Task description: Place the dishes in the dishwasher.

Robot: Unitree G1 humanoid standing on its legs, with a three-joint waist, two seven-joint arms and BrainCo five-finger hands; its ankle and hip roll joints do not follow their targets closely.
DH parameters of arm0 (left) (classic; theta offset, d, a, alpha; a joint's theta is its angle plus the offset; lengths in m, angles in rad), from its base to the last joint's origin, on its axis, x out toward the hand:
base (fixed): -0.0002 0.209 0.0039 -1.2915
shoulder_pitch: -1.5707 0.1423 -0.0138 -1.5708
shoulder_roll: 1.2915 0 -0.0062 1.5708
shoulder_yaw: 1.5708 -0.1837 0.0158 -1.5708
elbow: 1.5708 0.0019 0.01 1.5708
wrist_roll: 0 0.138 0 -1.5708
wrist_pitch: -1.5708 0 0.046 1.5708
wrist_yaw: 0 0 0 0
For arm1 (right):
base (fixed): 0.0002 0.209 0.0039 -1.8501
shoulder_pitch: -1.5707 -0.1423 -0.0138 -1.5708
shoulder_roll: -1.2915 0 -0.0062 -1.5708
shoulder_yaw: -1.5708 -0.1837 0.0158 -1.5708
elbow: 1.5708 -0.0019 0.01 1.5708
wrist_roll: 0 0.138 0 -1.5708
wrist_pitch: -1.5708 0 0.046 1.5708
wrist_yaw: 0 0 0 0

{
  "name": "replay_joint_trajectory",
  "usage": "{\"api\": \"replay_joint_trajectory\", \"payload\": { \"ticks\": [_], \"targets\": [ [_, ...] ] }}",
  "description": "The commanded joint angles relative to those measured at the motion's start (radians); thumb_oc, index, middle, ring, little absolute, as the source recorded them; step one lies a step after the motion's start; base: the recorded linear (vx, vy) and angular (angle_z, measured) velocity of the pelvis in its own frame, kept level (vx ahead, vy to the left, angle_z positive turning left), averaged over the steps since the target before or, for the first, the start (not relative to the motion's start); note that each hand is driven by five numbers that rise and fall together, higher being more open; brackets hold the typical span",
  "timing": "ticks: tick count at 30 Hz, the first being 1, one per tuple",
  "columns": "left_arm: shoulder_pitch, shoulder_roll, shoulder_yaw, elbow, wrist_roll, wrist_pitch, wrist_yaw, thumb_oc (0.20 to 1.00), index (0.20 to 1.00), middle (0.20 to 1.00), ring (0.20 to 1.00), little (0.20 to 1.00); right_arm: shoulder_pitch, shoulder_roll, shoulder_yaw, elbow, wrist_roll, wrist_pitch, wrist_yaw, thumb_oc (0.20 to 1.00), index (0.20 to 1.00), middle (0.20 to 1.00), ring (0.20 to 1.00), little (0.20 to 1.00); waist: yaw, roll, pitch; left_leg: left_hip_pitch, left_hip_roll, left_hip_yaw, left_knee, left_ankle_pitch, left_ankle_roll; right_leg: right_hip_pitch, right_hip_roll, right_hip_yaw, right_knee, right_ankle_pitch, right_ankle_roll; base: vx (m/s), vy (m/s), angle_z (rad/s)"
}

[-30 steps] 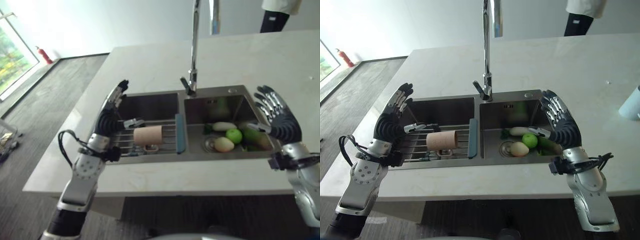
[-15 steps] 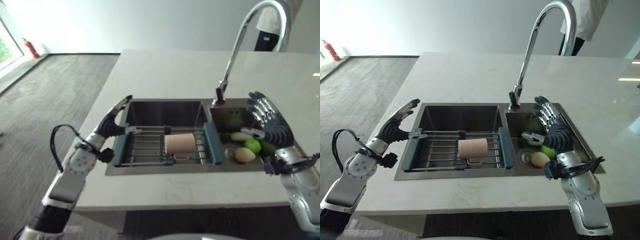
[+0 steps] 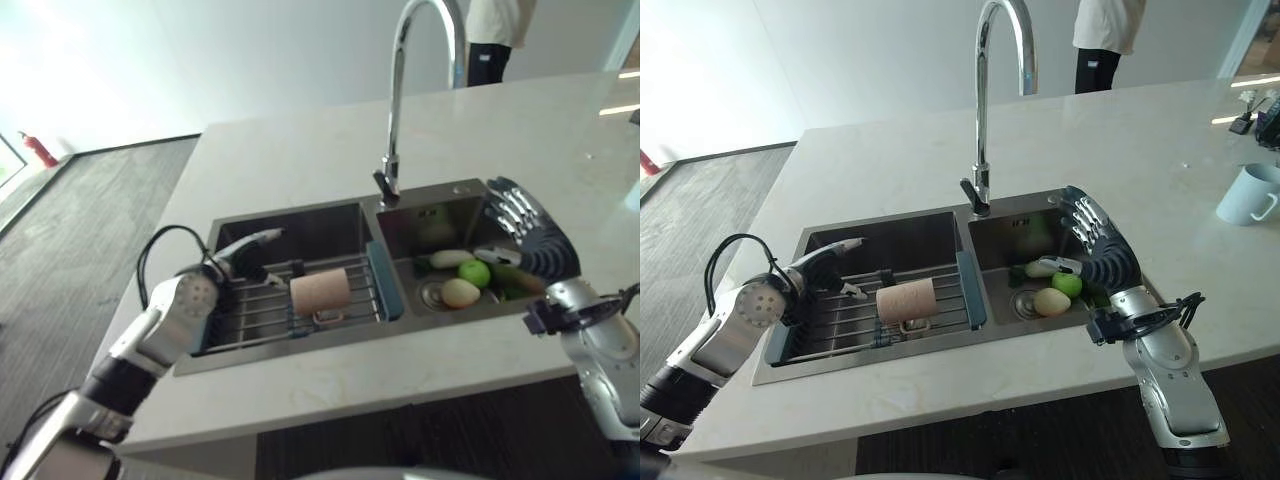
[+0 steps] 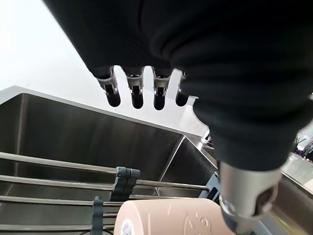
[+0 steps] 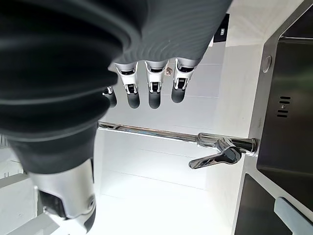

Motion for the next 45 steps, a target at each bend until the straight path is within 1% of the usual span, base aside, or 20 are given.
{"api": "replay_joint_trajectory", "payload": {
  "ticks": [1,3,6,11,14,17,20,24,36,39,45],
  "targets": [
    [-0.118,0.022,-0.005,0.072,0.09,0.026,-0.007,1.0,1.0,1.0,1.0,1.0,-0.081,-0.026,0.008,-0.003,0.049,-0.033,0.018,1.0,1.0,1.0,1.0,1.0,-0.014,-0.008,-0.039,0.014,0.023,-0.029,0.005,0.0,-0.033,0.034,0.004,0.045,0.012,-0.018,0.063,0.02,-0.033,-0.1],
    [-0.138,0.003,-0.038,0.117,0.078,0.038,0.0,1.0,1.0,1.0,1.0,1.0,-0.088,-0.031,0.011,-0.001,0.054,-0.027,0.027,1.0,1.0,1.0,1.0,1.0,-0.025,-0.008,-0.042,0.018,0.026,-0.021,0.005,-0.002,-0.033,0.035,0.008,0.054,0.011,-0.019,0.061,0.03,-0.04,-0.07],
    [-0.147,-0.036,-0.047,0.164,0.069,0.042,0.029,1.0,1.0,1.0,1.0,1.0,-0.084,-0.02,0.011,0.004,0.05,-0.026,0.041,1.0,1.0,1.0,1.0,1.0,-0.034,-0.009,-0.046,0.021,0.029,-0.011,0.005,-0.002,-0.033,0.034,0.011,0.06,0.011,-0.02,0.061,0.03,-0.034,-0.1],
    [-0.145,-0.066,-0.075,0.208,0.091,0.048,0.038,1.0,1.0,1.0,1.0,1.0,-0.082,-0.019,0.013,0.004,0.048,-0.027,0.053,1.0,1.0,1.0,1.0,1.0,-0.044,-0.008,-0.049,0.026,0.03,-0.002,0.005,-0.004,-0.031,0.033,0.015,0.069,0.012,-0.02,0.059,0.02,-0.016,-0.06],
    [-0.147,-0.076,-0.092,0.242,0.108,0.04,0.037,1.0,1.0,1.0,1.0,1.0,-0.085,-0.015,0.017,0.005,0.044,-0.02,0.056,1.0,1.0,1.0,1.0,1.0,-0.051,-0.004,-0.051,0.029,0.029,0.006,0.005,-0.007,-0.03,0.033,0.015,0.074,0.011,-0.021,0.06,0.01,-0.008,-0.11],
    [-0.147,-0.084,-0.1,0.249,0.106,0.04,0.045,1.0,1.0,1.0,1.0,1.0,-0.085,-0.015,0.019,0.005,0.045,-0.021,0.057,1.0,1.0,1.0,1.0,1.0,-0.053,-0.004,-0.051,0.03,0.03,0.009,0.005,-0.008,-0.029,0.032,0.015,0.075,0.011,-0.02,0.06,0.0,0.003,-0.04],
    [-0.145,-0.106,-0.111,0.25,0.117,0.053,0.045,1.0,1.0,1.0,1.0,1.0,-0.086,-0.01,0.024,0.004,0.032,-0.024,0.06,1.0,1.0,1.0,1.0,1.0,-0.056,-0.004,-0.053,0.031,0.029,0.012,0.005,-0.01,-0.027,0.031,0.014,0.076,0.011,-0.019,0.061,0.0,0.0,0.0],
    [-0.144,-0.112,-0.114,0.262,0.123,0.049,0.054,1.0,1.0,1.0,1.0,1.0,-0.087,-0.012,0.025,0.005,0.031,-0.022,0.056,1.0,1.0,1.0,1.0,1.0,-0.057,-0.005,-0.054,0.031,0.029,0.015,0.005,-0.01,-0.027,0.028,0.014,0.078,0.012,-0.018,0.063,0.0,0.0,0.0],
    [-0.135,-0.128,-0.138,0.289,0.17,0.046,0.039,1.0,1.0,1.0,1.0,1.0,-0.089,-0.013,0.023,0.007,0.03,-0.024,0.06,1.0,1.0,1.0,1.0,1.0,-0.058,-0.007,-0.057,0.03,0.026,0.019,0.005,-0.013,-0.025,0.027,0.013,0.079,0.011,-0.016,0.064,0.0,0.0,0.0],
    [-0.124,-0.136,-0.139,0.297,0.185,0.057,0.04,1.0,1.0,1.0,1.0,1.0,-0.086,-0.012,0.02,0.0,0.032,-0.019,0.065,1.0,1.0,1.0,1.0,1.0,-0.059,-0.009,-0.06,0.03,0.027,0.021,0.005,-0.013,-0.026,0.026,0.013,0.08,0.01,-0.016,0.065,0.0,0.0,0.0],
    [-0.113,-0.141,-0.145,0.332,0.201,0.055,0.045,1.0,1.0,1.0,1.0,1.0,-0.087,-0.013,0.023,-0.001,0.033,-0.019,0.065,1.0,1.0,1.0,1.0,1.0,-0.059,-0.01,-0.06,0.031,0.027,0.023,0.005,-0.011,-0.025,0.025,0.013,0.08,0.011,-0.015,0.065,0.0,0.0,0.0]
  ]
}}
